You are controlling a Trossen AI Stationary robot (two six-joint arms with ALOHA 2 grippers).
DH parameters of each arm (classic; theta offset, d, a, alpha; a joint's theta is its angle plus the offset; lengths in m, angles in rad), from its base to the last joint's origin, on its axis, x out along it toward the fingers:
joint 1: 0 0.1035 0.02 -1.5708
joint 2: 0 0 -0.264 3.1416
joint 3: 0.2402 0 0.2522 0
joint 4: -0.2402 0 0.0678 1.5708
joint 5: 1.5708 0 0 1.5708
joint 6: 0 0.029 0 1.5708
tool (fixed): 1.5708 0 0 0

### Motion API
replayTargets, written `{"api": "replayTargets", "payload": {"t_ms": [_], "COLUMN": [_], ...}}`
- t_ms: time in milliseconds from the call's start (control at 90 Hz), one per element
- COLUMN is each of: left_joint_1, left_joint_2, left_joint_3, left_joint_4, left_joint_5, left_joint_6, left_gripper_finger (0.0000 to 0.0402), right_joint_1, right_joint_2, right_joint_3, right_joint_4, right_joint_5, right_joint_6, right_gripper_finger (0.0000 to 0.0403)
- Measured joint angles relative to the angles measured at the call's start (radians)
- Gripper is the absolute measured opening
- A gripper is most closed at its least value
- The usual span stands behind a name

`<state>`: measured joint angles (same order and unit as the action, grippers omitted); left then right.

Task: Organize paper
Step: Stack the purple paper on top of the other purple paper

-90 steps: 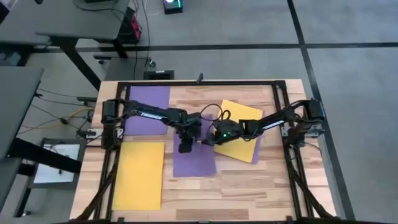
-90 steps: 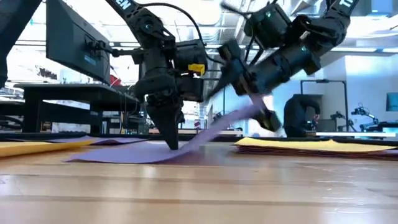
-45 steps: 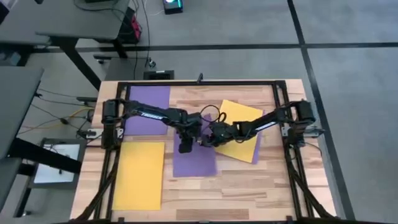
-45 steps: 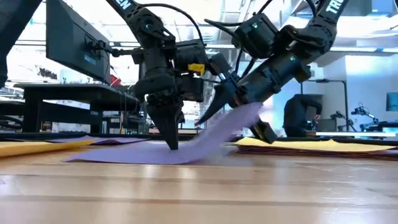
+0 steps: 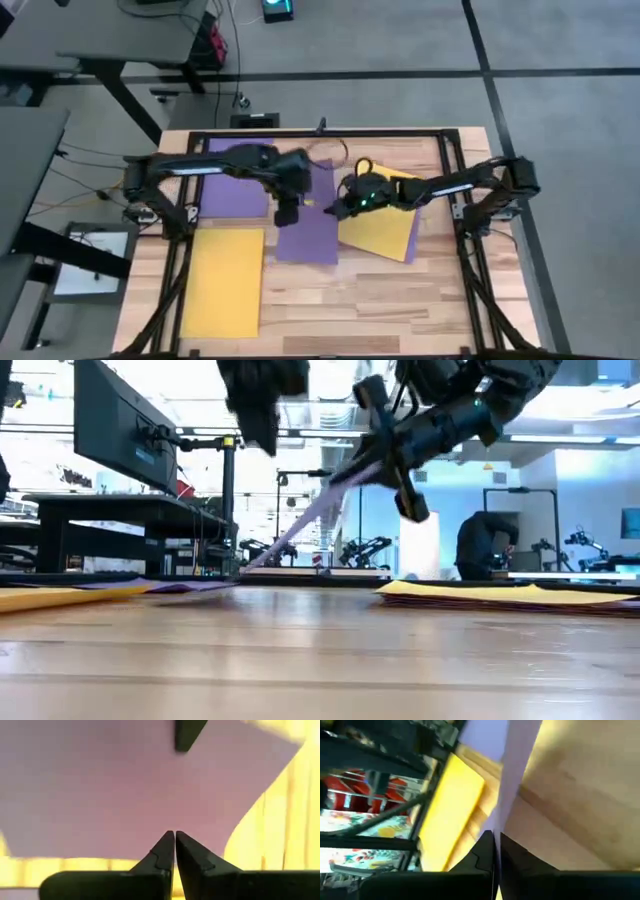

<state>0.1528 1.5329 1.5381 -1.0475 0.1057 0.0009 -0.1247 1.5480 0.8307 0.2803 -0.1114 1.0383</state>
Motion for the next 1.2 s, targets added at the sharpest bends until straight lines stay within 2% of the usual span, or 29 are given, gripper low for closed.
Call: {"api": "replayTargets", "payload": {"t_ms": [100,222,367,500,622,778,878,1033,1200], "left_joint_1": [0.001,0.001,0.041,0.089,0.120,0.126,0.126,0.125,0.125], "left_joint_2": [-0.151,-0.317,-0.474,-0.572,-0.631,-0.666,-0.685,-0.727,-0.755], "left_joint_3": [0.004,0.004,-0.002,-0.020,-0.051,-0.074,-0.095,-0.125,-0.137], "left_joint_4": [-0.034,-0.042,-0.040,-0.043,-0.046,-0.063,-0.064,-0.064,-0.068], "left_joint_5": [-0.041,-0.102,-0.118,-0.121,-0.119,-0.118,-0.115,-0.115,-0.115], "left_joint_6": [-0.050,-0.094,-0.112,-0.085,-0.027,-0.002,-0.001,-0.032,-0.057], "left_gripper_finger": [0.0000,0.0000,0.0000,0.0000,0.0000,0.0000,0.0000,0.0000,0.0000], "right_joint_1": [-0.051,-0.115,-0.176,-0.205,-0.224,-0.233,-0.241,-0.265,-0.267], "right_joint_2": [-0.035,-0.016,0.094,0.236,0.396,0.595,0.696,0.836,0.939], "right_joint_3": [0.005,0.056,0.188,0.390,0.625,0.940,1.089,1.174,1.180], "right_joint_4": [-0.010,-0.022,-0.048,-0.042,-0.028,0.048,0.029,-0.104,-0.100], "right_joint_5": [-0.002,-0.030,-0.054,-0.101,-0.169,-0.334,-0.366,-0.363,-0.354], "right_joint_6": [0.000,0.000,0.039,0.037,0.031,-0.012,-0.023,0.005,0.120], "right_gripper_finger": [0.0000,0.0000,0.0000,0.0000,0.0000,0.0000,0.0000,0.0000,0.0000]}}
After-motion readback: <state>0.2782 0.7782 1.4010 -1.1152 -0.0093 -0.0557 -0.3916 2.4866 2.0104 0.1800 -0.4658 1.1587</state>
